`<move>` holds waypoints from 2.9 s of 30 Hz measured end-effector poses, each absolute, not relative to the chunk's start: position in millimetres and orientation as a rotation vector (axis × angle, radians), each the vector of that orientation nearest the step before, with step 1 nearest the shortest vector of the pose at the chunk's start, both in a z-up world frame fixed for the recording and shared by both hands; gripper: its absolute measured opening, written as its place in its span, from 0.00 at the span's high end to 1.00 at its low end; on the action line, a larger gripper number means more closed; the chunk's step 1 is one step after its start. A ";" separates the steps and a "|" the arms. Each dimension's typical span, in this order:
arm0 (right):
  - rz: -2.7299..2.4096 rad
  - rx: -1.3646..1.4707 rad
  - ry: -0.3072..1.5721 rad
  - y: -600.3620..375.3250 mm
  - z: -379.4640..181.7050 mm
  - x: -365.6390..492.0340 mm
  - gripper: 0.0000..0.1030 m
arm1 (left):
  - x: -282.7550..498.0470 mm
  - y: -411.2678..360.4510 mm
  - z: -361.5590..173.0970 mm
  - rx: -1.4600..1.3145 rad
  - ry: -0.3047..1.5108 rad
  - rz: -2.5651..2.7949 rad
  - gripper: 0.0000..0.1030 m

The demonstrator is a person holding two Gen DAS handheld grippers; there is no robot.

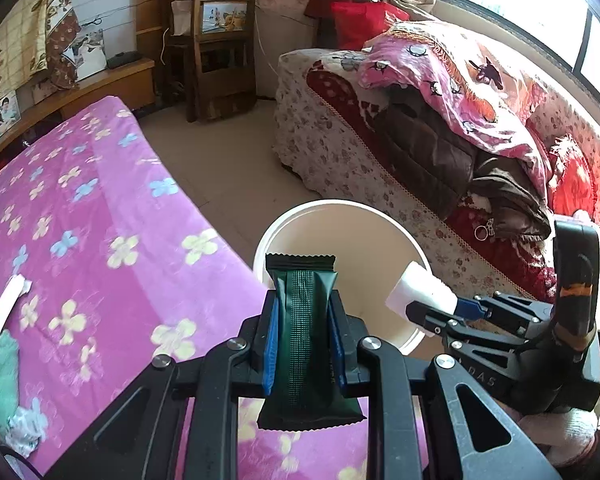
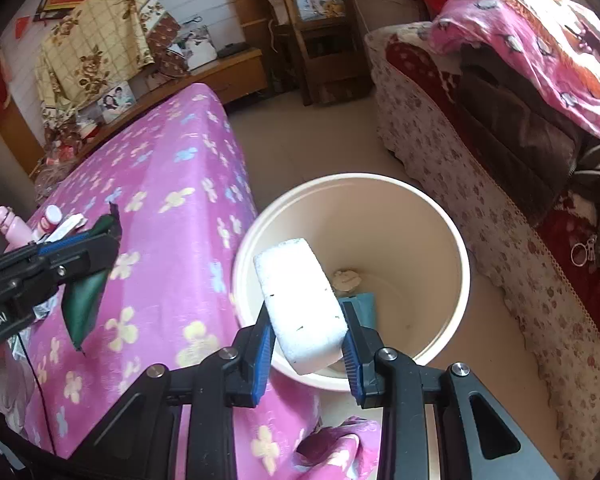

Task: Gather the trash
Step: 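Carry wrapper and sponge over the bucket and open both tools to drop them, then grasp the crumpled white tissue with the left tool while the right tool grasps the small tissue packet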

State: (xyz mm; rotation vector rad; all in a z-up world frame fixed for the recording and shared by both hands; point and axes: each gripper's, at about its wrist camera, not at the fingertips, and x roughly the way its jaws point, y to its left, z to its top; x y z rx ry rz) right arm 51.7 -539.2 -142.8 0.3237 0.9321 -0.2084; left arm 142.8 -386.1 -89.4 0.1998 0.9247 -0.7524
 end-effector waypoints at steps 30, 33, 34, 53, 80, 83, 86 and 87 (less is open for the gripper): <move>-0.234 0.375 0.941 -544.8 -153.4 56.7 0.30 | 147.2 -359.9 -96.3 0.169 0.898 -0.655 0.35; -0.222 0.346 0.934 -531.7 -142.9 54.8 0.30 | 142.0 -347.0 -92.1 0.168 0.884 -0.632 0.35; -0.217 0.339 0.928 -527.3 -138.8 54.1 0.30 | 140.4 -342.4 -90.5 0.167 0.879 -0.623 0.35; -0.030 0.232 0.856 -405.2 -71.0 63.4 0.30 | 100.4 -207.5 -69.7 0.126 0.832 -0.402 0.35; 0.285 0.143 0.981 -228.2 -103.1 120.7 0.30 | 112.5 57.9 -82.9 -0.014 0.897 -0.110 0.29; 0.301 0.136 0.988 -220.3 -106.6 127.6 0.30 | 130.6 77.2 -94.7 -0.016 0.917 -0.084 0.29; 0.305 0.121 1.000 -213.5 -112.0 138.8 0.30 | 154.4 94.0 -109.5 -0.054 0.950 -0.077 0.29; 0.313 0.123 1.003 -212.0 -113.8 142.0 0.30 | 160.5 97.9 -113.6 -0.068 0.955 -0.077 0.29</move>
